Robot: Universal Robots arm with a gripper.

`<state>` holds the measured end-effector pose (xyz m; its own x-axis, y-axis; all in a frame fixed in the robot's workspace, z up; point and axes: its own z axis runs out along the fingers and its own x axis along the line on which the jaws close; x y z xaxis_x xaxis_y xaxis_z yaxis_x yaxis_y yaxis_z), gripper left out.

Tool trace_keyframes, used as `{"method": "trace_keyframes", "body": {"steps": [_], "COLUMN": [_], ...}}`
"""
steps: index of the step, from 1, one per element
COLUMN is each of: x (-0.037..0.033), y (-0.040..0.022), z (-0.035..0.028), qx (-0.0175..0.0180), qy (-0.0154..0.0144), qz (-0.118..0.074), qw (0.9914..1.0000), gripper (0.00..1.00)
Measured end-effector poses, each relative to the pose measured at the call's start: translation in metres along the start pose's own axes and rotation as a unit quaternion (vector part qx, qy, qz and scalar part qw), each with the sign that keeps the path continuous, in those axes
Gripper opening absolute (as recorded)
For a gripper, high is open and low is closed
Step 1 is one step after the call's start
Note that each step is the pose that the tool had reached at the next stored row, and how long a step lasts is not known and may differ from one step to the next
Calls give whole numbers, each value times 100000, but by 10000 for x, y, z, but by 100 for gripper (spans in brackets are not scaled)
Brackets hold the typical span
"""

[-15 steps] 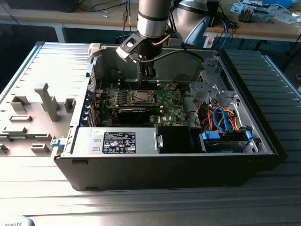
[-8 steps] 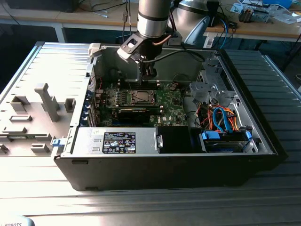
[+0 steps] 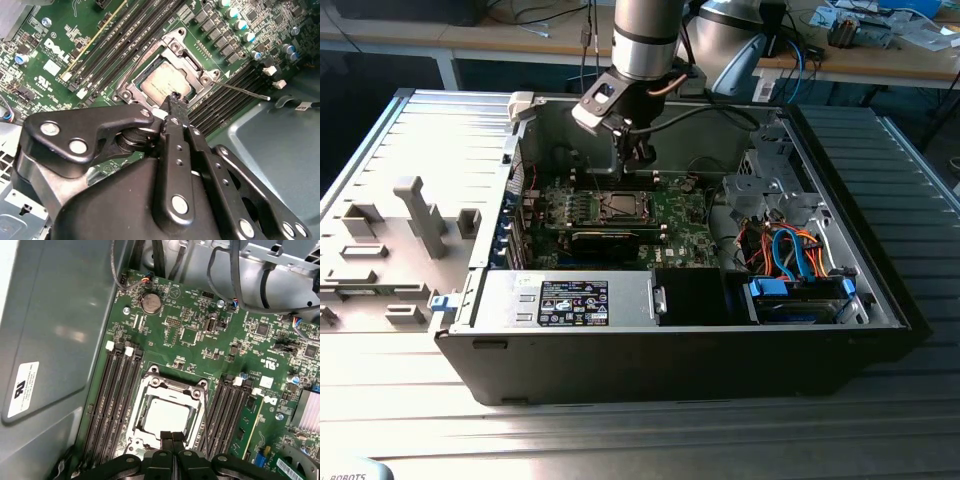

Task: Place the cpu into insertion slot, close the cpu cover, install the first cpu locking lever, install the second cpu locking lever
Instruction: 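Install the first cpu locking lever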

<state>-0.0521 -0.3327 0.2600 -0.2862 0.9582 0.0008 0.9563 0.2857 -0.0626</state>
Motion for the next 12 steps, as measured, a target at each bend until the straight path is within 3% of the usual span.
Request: {"method": "trace_keyframes", "body": {"steps": [12], "x": [0], "y": [0], "z": [0], "qx": [-1], "qy": [-143], "qz": [-2254], "qw": [99974], "gripper": [11]}}
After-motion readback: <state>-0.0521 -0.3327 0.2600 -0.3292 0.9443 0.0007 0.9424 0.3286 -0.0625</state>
